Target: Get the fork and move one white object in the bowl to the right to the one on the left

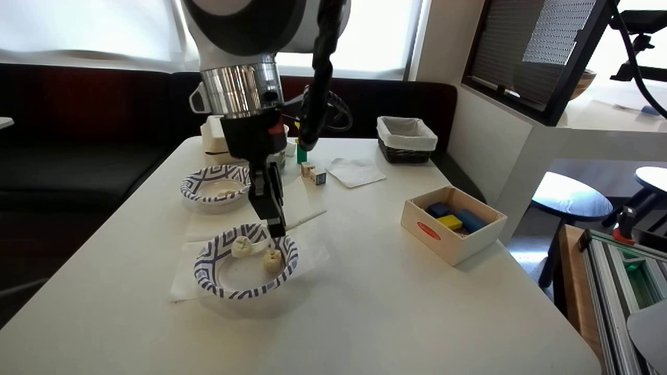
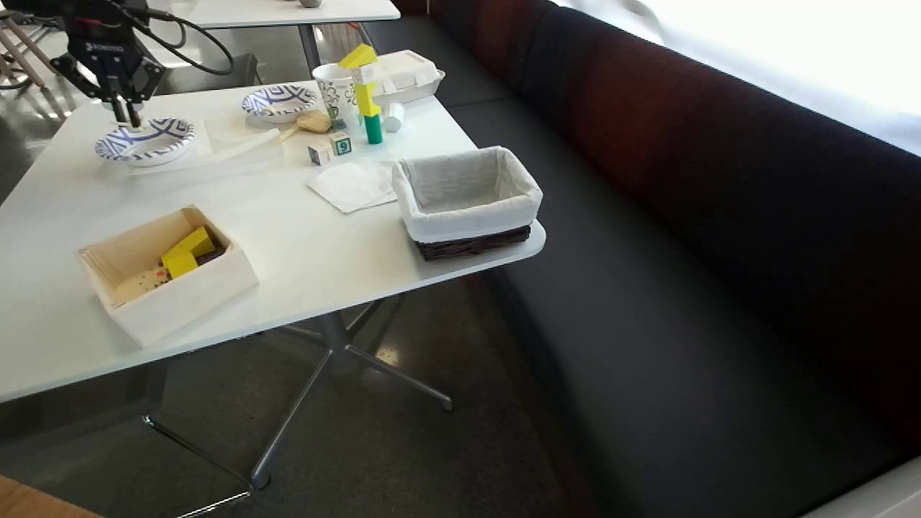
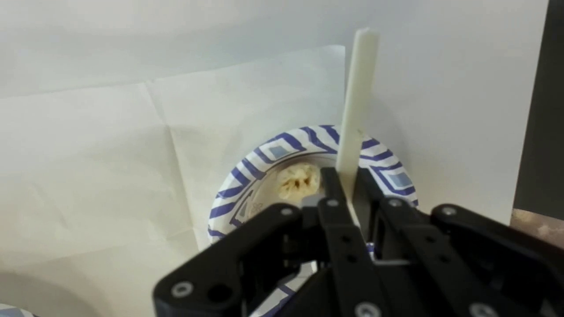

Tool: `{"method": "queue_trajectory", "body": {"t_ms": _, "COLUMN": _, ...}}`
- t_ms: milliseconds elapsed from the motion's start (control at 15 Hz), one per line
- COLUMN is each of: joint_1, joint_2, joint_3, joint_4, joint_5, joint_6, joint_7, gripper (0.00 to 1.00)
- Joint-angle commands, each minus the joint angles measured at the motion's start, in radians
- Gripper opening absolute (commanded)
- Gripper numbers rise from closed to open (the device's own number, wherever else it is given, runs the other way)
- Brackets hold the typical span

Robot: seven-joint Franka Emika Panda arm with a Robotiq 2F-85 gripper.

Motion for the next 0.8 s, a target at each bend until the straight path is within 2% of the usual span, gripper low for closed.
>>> {"method": "queue_trajectory", "body": {"t_ms": 0, "joint_1": 0.023, "joint_2": 0.045, "joint_3": -0.019, "joint_4": 0.041, "joint_5": -0.09, "joint_6": -0.016, "joint_7": -0.004, "gripper": 0.03}}
{"method": "queue_trajectory", "body": {"t_ms": 467, "joint_1": 0.023, "joint_2": 0.088, "joint_3": -0.012, "joint_4": 0.068, "joint_5": -0.209, "joint_6": 0.041, "joint_7": -0.09, "gripper": 0.03}}
{"method": "queue_trajectory", "body": {"t_ms": 733, "joint_1": 0.014, "joint_2": 0.109, "joint_3": 0.007, "joint_4": 0.079, "joint_5": -0.217, "joint_6": 0.079, "joint_7": -0.161, "gripper": 0.03}}
